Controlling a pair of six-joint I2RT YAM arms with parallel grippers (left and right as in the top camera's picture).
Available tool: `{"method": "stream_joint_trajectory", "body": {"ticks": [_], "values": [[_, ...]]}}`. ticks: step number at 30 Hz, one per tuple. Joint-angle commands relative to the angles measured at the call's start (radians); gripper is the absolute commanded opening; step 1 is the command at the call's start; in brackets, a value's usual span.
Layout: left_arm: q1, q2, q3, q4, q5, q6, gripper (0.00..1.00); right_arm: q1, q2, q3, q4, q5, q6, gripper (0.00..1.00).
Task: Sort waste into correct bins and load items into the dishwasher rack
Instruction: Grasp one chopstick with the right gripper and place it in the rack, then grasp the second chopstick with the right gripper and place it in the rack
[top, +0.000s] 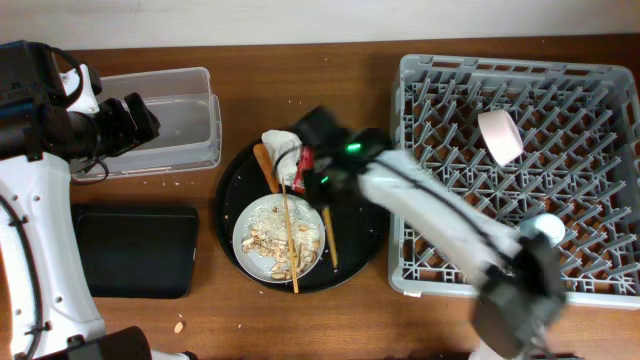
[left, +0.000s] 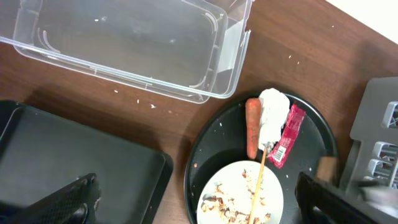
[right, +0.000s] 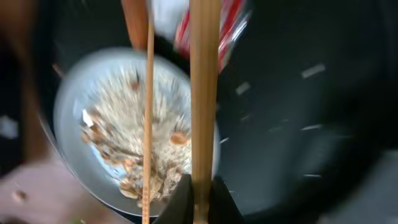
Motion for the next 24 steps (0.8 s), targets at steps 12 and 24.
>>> {"method": "stream_joint_trajectory", "body": {"ticks": [12,24], "values": [[0.004,-0.024,0.009,-0.001,-0.007,-0.012,0.99,-0.425,0.007,0.009,-0.036,0.043,-0.253,0.5],[0.004,-0.024,0.009,-0.001,-0.007,-0.012,0.99,0.266,0.079,0.014,0.034,0.194,-0.038,0.68]]}}
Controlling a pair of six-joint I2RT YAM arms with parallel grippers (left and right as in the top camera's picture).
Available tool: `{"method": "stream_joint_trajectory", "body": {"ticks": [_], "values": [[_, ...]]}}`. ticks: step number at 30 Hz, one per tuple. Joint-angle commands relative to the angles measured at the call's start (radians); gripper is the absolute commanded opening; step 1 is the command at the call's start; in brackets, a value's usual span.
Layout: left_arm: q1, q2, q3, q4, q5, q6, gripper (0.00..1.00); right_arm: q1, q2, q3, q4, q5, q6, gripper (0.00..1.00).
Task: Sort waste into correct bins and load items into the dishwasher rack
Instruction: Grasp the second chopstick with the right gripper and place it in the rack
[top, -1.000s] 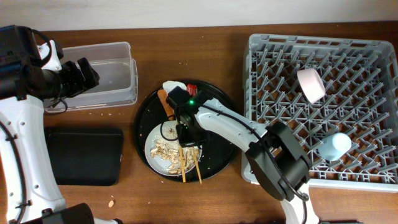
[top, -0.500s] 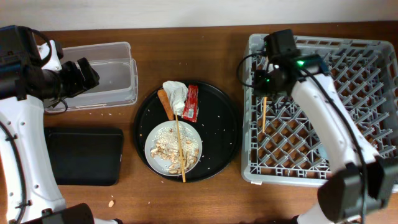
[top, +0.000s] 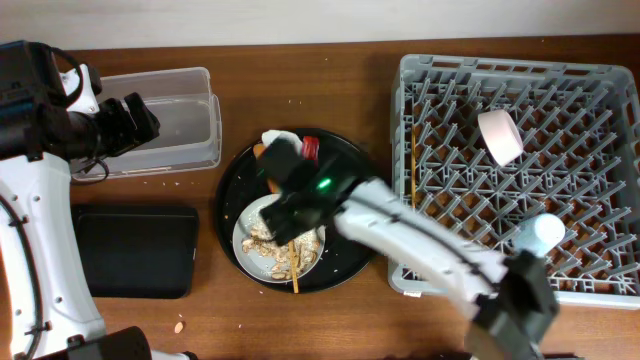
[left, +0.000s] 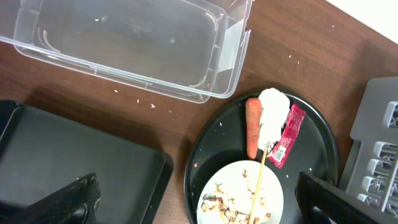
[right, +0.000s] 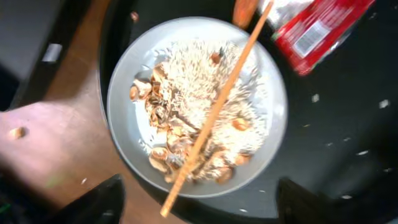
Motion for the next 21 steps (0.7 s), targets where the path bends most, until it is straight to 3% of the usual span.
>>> {"method": "stream_joint_trajectory", "body": {"ticks": [1,3,5,6,11,14,21], "values": [[0.004,-0.024,0.009,0.0,-0.007,-0.012,1.0,0.036,0.104,0.01,0.002,0.154,0.127,0.64],[0.004,-0.024,0.009,0.0,-0.007,-0.012,0.99,0.011,0.179,0.01,-0.001,0.117,0.162,0.6],[0.004,-0.024,0.009,0.0,-0.007,-0.012,0.99,-0.013,0.204,0.01,0.024,0.02,0.125,0.39],[0.004,-0.024,0.009,-0.001,-0.007,-0.012,0.99,-0.013,0.212,0.01,0.036,0.01,0.124,0.36],[0.004,-0.024,0.009,0.0,-0.007,-0.012,0.99,-0.003,0.262,0.005,0.04,-0.034,0.124,0.38],[0.004,-0.024,0.009,0.0,-0.007,-0.012,0.99,-0.008,0.258,0.01,0.029,0.027,0.124,0.04],[0.004,-0.024,0.009,0.0,-0.007,-0.012,0.99,-0.209,-0.049,0.086,-0.08,0.124,0.068,0.04]]}}
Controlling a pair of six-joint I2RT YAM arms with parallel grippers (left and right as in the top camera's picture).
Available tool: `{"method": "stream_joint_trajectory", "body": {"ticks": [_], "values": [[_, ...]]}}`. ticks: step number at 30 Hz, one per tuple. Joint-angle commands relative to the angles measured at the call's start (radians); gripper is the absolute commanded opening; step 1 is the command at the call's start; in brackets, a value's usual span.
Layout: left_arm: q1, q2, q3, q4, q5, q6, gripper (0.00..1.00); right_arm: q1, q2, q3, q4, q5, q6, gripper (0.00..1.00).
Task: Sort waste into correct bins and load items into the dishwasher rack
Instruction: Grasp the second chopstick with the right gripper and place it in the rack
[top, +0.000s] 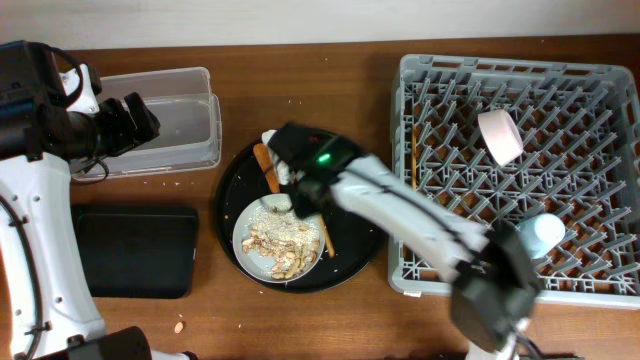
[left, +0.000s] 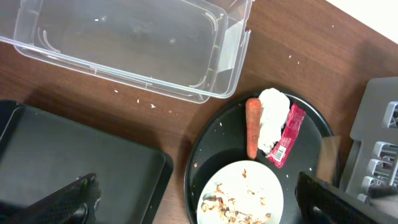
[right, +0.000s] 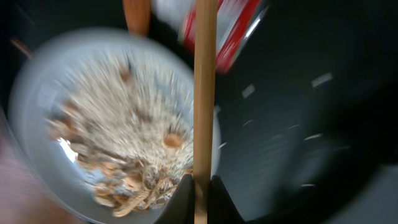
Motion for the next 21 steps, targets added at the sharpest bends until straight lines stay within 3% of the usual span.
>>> {"method": "stream_joint_trajectory", "body": {"ticks": [1,6,11,12,13,16,20,21], "values": [[0.004,-0.024,0.009,0.0,-0.006,-0.012,0.99,-0.151,-0.169,0.031,-0.029,0.119,-0.019,0.04],[0.004,-0.024,0.009,0.0,-0.006,-0.012,0.99,-0.463,-0.148,0.027,-0.065,0.078,-0.066,0.04],[0.004,-0.024,0.009,0.0,-0.006,-0.012,0.99,-0.523,0.002,0.027,-0.065,0.071,-0.106,0.05],[0.004,-0.024,0.009,0.0,-0.006,-0.012,0.99,-0.523,0.022,0.027,-0.065,0.073,-0.106,0.23],[0.004,-0.024,0.009,-0.001,-0.006,-0.012,0.99,-0.523,0.02,0.029,-0.065,0.072,-0.105,0.31],[0.004,-0.024,0.009,0.0,-0.006,-0.012,0.99,-0.521,-0.089,0.029,-0.084,0.036,-0.106,0.44],[0.004,-0.024,0.009,0.0,-0.006,-0.012,0.99,-0.47,-0.495,0.029,-0.127,-0.003,-0.185,0.57],[0.004,-0.024,0.009,-0.001,-0.006,-0.012,0.99,-0.451,-0.648,0.029,-0.129,-0.003,-0.195,0.72]]}}
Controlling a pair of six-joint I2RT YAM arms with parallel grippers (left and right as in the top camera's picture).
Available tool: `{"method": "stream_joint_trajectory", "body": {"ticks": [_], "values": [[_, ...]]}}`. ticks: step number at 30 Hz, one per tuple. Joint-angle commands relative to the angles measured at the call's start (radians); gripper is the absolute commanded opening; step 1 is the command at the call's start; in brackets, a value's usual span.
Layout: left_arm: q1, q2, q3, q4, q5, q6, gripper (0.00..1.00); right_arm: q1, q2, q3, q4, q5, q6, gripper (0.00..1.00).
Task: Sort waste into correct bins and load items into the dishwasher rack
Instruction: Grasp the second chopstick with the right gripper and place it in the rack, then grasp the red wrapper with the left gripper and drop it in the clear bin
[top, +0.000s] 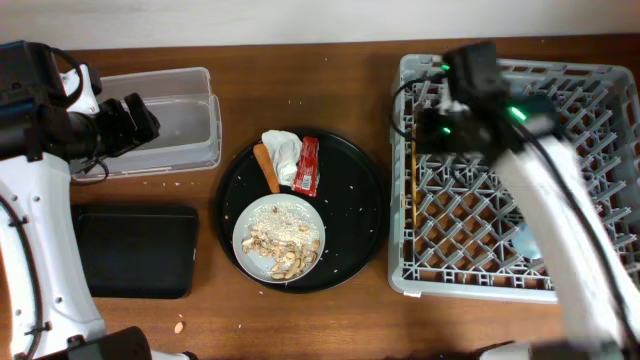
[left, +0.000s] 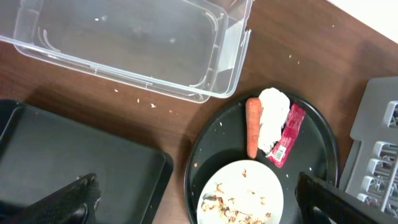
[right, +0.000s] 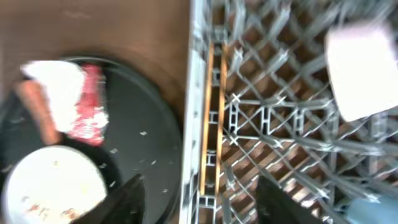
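Two wooden chopsticks lie side by side in the left column of the grey dishwasher rack. My right gripper hangs open and empty just above them, over the rack's left edge. On the round black tray sit a white plate of food scraps, a carrot, a crumpled white napkin and a red wrapper. My left gripper stays open high over the table's left part, holding nothing.
A clear plastic bin stands at the back left, with a flat black bin in front of it. A pink cup lies in the rack, with a pale blue cup nearer the front. Crumbs dot the wood.
My right gripper was shut on a chopstick above the plate. Now it is open over the rack's left edge, and that chopstick lies in the rack beside the first. The left arm is unmoved.
At first my right gripper held one chopstick over the tray while another lay across the plate. Then the first lay in the rack and the gripper was open over the plate. Then it held the second chopstick. Now both are in the rack.
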Motion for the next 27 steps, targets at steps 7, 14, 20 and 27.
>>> {"method": "stream_joint_trajectory", "body": {"ticks": [7,14,20,27], "values": [[0.004,-0.023,0.009,0.002,-0.006,-0.012,0.99,0.046,-0.843,0.007,-0.121,0.129,-0.055,0.98],[0.004,-0.023,0.009,0.002,-0.006,-0.012,0.99,0.006,-0.894,-0.413,0.11,0.442,-0.055,0.98],[0.004,-0.023,0.009,0.002,-0.006,-0.012,1.0,-0.166,-1.302,-1.307,1.008,0.037,-0.055,0.98],[0.004,-0.023,0.009,0.002,-0.006,-0.012,0.99,-0.204,-1.556,-1.674,1.138,-0.04,-0.052,0.98]]}}
